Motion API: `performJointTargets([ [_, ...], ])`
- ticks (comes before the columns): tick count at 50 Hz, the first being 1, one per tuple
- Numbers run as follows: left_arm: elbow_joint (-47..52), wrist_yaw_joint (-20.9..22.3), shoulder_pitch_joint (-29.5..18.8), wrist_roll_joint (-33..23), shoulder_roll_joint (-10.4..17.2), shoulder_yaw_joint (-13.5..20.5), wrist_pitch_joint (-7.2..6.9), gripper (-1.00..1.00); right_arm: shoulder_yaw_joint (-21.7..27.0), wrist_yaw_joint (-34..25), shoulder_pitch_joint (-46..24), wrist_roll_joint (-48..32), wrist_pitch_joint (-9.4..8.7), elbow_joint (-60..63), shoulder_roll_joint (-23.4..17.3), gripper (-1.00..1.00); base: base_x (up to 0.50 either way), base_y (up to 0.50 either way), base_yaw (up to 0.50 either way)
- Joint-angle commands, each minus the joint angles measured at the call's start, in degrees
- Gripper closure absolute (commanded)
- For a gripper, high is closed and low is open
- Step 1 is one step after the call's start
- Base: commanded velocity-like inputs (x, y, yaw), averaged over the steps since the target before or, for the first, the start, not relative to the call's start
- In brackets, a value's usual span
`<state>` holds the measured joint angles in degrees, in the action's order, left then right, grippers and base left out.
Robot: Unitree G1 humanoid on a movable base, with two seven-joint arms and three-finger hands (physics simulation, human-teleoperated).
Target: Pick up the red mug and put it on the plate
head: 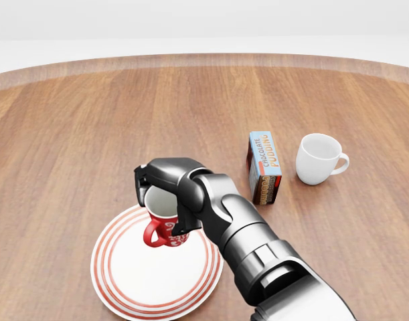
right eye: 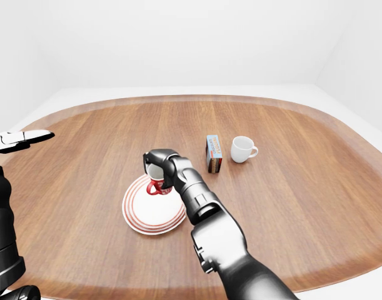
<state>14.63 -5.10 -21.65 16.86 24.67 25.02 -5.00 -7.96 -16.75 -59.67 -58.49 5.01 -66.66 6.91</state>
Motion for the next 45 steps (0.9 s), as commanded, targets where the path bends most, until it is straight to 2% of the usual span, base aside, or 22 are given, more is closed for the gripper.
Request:
performJointTargets([
  [1,0.28,0.11,0.23,-0.07,-0.21,0.01,0.0,-1.0,-0.29,5.32,-1.1,3.54,-0.01,-0.07,2.51,1.0,0.0,0.0,0.0],
  [20,0.41,0.08,-0.1,0.07,0.13,0.2,0.0,-1.0,-1.79,8.9,0.48,1.18,-0.01,-2.52,6.14,1.0,0.0,0.0,0.0],
  [45,0.03,0.35,0.35,0.02,0.04,0.29,0.0,-1.0,-0.67,13.27,1.42,0.17,-0.01,-7.26,6.09,1.0,0.0,0.0,0.0],
])
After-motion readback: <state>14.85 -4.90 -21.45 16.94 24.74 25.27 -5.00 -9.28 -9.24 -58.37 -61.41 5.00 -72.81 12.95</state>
